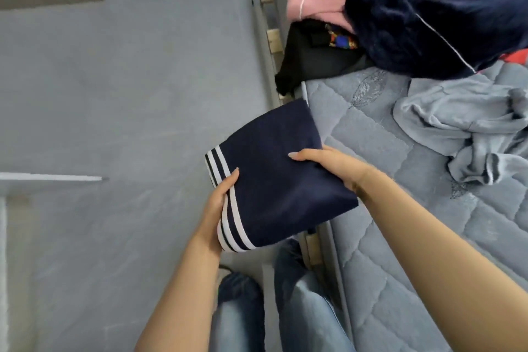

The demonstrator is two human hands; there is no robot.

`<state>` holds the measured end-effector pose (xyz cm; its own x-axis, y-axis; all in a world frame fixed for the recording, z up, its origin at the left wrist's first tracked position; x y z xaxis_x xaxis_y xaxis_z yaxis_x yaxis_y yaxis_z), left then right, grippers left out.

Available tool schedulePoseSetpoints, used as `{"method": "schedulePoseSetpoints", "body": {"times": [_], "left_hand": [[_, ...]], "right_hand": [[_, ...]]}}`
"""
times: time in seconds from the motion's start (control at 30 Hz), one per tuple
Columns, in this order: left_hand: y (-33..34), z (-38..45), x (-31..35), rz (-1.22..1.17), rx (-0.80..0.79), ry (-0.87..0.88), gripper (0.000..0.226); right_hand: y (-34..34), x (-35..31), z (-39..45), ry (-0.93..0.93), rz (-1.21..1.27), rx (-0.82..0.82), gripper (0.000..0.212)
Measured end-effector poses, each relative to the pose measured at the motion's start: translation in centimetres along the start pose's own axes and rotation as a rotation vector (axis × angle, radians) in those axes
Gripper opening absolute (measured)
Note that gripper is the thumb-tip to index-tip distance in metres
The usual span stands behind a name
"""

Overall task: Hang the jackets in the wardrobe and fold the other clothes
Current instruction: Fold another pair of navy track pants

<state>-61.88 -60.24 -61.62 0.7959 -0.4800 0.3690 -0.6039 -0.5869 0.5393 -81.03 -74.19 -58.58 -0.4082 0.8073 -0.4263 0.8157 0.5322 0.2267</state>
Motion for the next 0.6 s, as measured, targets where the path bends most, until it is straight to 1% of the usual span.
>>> {"method": "schedulePoseSetpoints", "body": {"times": [0.13,0.2,0.3,0.43,0.5,0.6], "left_hand": [[-2.5,-10.8,8.1,0.017,0.029,0.168,0.043],[-4.4,-16.9,12.2,0.068,0.096,0.259,0.042],[-7.6,-26.6,17.7,0.129,0.226,0.454,0.047],[-11.4,-39.7,22.3,0.096,0.392,0.704,0.041],[-13.2,-45.4,23.8,0.041,0.473,0.799,0.039],[-15.7,-52.7,25.9,-0.055,0.590,0.901,0.049]], "right_hand": [[11.5,-5.2,-4.4,-0.079,-0.056,-0.085,0.060],[17.7,-7.3,-6.6,-0.135,-0.092,-0.115,0.063],[27.6,-9.6,-9.9,-0.184,-0.121,-0.220,0.065],[40.9,-11.8,-14.0,-0.248,-0.198,-0.408,0.055],[47.3,-13.1,-15.9,-0.273,-0.269,-0.496,0.055],[56.7,-15.3,-18.7,-0.311,-0.407,-0.621,0.053]]}}
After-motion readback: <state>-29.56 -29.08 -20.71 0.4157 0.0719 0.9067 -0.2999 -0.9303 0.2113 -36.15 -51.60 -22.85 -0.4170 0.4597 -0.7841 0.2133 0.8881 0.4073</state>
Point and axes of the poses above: each hand's wrist, its own z-axis towards the middle knuckle, its own y-axis out of the palm, x = y × z, the point moved 2 cm from there along z, towards the middle knuckle, and after that the axes turned 5 degrees about y, right-handed, at the moved point
